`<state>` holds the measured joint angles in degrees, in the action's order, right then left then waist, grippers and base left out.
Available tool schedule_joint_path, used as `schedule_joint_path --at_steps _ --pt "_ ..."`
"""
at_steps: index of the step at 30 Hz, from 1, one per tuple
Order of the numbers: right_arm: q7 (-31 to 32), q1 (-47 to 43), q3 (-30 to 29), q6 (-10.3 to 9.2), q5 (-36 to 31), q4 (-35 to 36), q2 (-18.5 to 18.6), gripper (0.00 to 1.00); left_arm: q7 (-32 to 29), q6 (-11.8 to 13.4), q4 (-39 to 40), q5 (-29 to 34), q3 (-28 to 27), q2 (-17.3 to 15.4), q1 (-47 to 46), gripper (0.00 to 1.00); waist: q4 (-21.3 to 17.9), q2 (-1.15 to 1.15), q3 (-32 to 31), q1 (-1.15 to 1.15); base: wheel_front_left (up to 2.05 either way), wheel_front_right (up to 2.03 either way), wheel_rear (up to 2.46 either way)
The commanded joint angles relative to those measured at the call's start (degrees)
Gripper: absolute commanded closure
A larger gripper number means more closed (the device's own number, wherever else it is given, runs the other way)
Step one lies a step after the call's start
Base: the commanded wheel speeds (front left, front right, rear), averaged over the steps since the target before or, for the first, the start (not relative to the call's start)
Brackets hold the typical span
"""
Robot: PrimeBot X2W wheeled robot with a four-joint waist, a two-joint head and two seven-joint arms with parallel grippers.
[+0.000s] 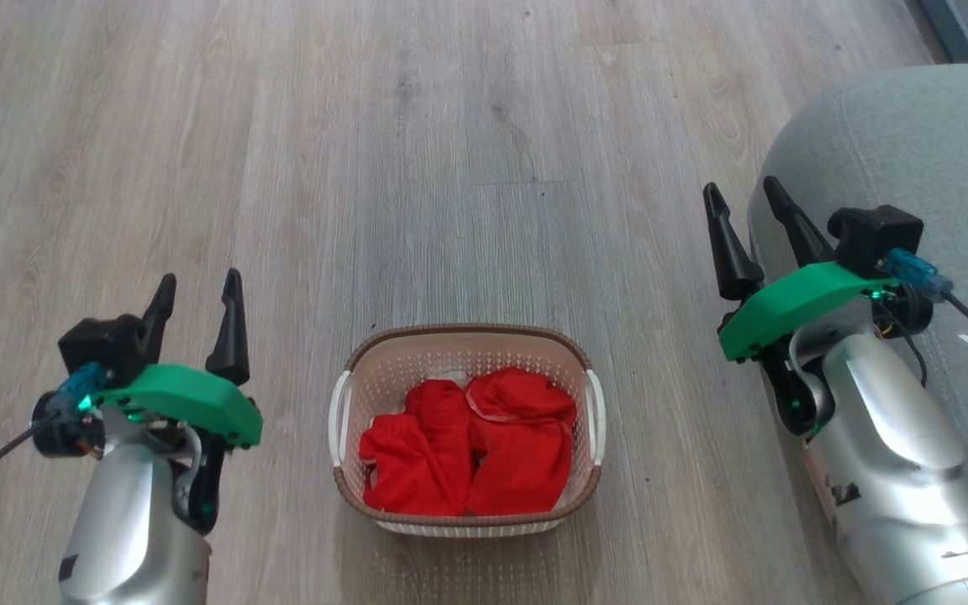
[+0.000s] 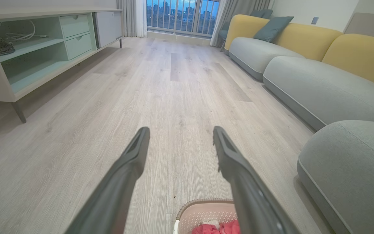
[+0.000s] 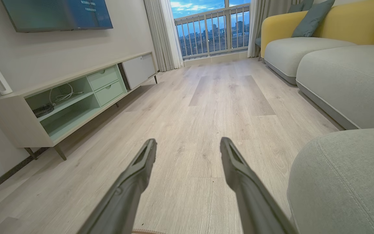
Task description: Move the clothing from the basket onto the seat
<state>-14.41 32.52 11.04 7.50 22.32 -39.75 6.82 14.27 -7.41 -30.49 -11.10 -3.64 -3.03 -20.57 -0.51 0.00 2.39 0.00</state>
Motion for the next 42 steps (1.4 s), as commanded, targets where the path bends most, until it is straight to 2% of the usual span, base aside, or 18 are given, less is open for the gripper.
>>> schedule_joint_path --at_steps 1,12,26,34,42 --pt "-0.6 1.3 0.3 -0.01 -0.2 2.2 -1.0 0.0 0.7 -0.1 1.6 0.2 -1.8 -0.7 -2.5 0.0 0.0 0.0 0.0 0.0 0.0 0.0 0.0" --pt "-0.6 1.8 -1.5 -0.01 -2.2 5.6 -1.6 0.0 0.7 -0.1 1.5 -0.6 -1.1 -0.3 -2.7 0.0 -0.2 0.0 4.3 0.0 0.0 0.0 0.0" --pt "-0.6 8.2 -4.8 -0.01 -5.2 15.4 -2.5 0.0 0.7 -0.1 0.6 -3.0 6.6 -0.4 -10.0 0.0 -0.9 0.0 21.9 0.0 0.0 0.0 0.0" --pt "-0.6 12.0 -5.9 -0.01 -6.5 19.3 -2.6 0.0 0.7 -0.1 -1.9 -3.9 10.6 -0.1 -13.5 0.0 -1.0 0.0 30.0 0.0 0.0 0.0 0.0" --pt "-0.6 16.6 -6.7 -0.01 -7.9 22.7 -2.4 0.0 0.7 -0.1 -6.5 -4.6 17.5 0.1 -18.1 0.0 -1.8 0.0 38.1 0.0 0.0 0.0 0.0"
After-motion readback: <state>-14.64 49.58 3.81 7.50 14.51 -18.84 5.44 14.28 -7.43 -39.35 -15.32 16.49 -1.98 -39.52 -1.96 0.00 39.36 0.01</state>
